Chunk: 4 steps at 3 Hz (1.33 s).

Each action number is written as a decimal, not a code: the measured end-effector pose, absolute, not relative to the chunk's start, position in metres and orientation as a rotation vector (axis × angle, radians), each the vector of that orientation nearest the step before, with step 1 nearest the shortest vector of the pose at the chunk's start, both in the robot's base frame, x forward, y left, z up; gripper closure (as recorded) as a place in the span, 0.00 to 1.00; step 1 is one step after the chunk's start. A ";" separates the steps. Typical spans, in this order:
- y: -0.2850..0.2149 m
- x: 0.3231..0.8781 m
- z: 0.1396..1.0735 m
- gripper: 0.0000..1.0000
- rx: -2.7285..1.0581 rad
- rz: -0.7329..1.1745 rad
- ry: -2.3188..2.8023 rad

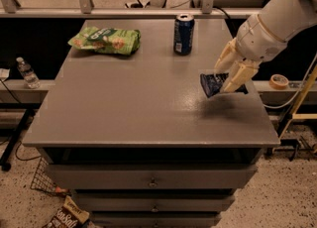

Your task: Move rxbar blueberry near pepsi can

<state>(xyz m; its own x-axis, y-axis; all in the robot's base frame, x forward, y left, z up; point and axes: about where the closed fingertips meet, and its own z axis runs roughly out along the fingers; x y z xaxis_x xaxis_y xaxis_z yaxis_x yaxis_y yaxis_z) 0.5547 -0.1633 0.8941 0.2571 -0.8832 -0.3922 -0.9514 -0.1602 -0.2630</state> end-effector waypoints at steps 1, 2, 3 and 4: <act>-0.168 0.588 0.915 1.00 -2.084 0.050 1.610; -0.186 0.645 0.933 1.00 -2.053 -0.150 1.579; -0.195 0.677 0.925 1.00 -2.021 -0.185 1.585; -0.182 0.700 0.910 1.00 -2.028 -0.154 1.556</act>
Offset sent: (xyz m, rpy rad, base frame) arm 0.1363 -0.0421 0.0680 -0.1672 -0.3928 -0.0601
